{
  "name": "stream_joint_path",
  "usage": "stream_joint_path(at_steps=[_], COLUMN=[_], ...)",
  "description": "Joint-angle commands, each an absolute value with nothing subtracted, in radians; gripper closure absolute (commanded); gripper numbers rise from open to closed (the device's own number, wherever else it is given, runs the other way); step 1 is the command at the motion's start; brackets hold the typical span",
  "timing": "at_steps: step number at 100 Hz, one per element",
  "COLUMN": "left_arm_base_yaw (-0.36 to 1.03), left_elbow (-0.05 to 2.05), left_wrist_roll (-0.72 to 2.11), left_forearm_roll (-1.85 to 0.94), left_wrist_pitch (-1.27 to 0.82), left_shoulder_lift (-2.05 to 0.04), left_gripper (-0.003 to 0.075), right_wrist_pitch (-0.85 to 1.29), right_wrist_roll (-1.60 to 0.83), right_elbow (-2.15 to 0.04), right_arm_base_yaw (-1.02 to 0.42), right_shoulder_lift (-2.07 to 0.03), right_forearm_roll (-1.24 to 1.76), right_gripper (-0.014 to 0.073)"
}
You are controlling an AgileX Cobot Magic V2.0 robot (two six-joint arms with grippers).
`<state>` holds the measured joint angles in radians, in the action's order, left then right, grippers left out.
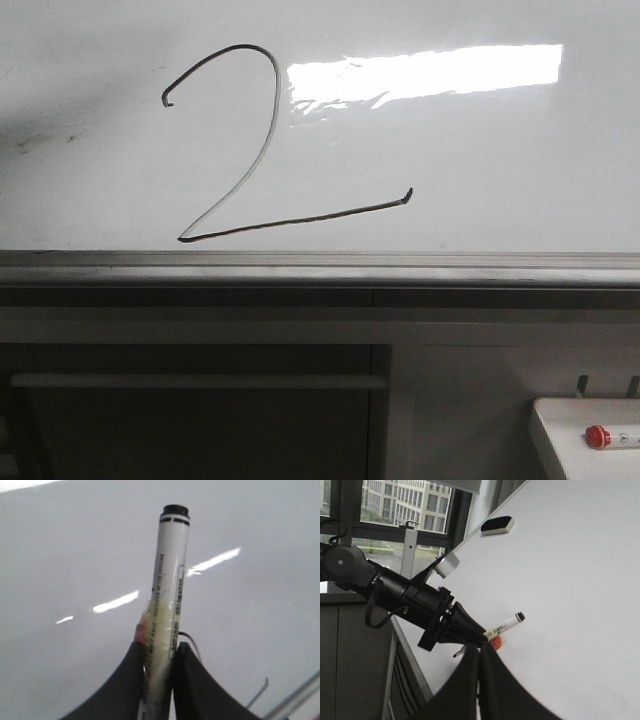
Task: Write number 2 on whiteboard
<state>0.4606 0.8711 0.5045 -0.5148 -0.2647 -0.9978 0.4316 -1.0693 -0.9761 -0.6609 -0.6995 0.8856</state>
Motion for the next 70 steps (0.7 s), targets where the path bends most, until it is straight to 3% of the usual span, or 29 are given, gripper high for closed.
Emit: stream_joint_path(at_steps=[1,39,70], left_arm_base_yaw=[0.458,0.458,0.458], left_elbow=[0.846,0.799,0.799], left_wrist_roll=[0.465,0.465,0.465], left_forearm_roll=[-0.514,-0.654,-0.698], left_wrist_pitch=[-0.051,0.192,0.196], left_shoulder_lift=[-1.022,-1.208,-1.316], left_gripper=[0.0741,0.0741,0.0741], right_wrist_pitch=[0.385,0.356,0.340], right_wrist_roll=[-1.056,-1.008,-1.008], right_elbow=[-0.933,-0.824,-0.824], right_arm_base_yaw=[-0.645,-0.644,-0.644], right_shoulder_lift=[-0.668,-0.644,-0.646], right_forearm_roll=[0.909,0.928,0.928], right_gripper=[0.0664,0.0664,0.0664])
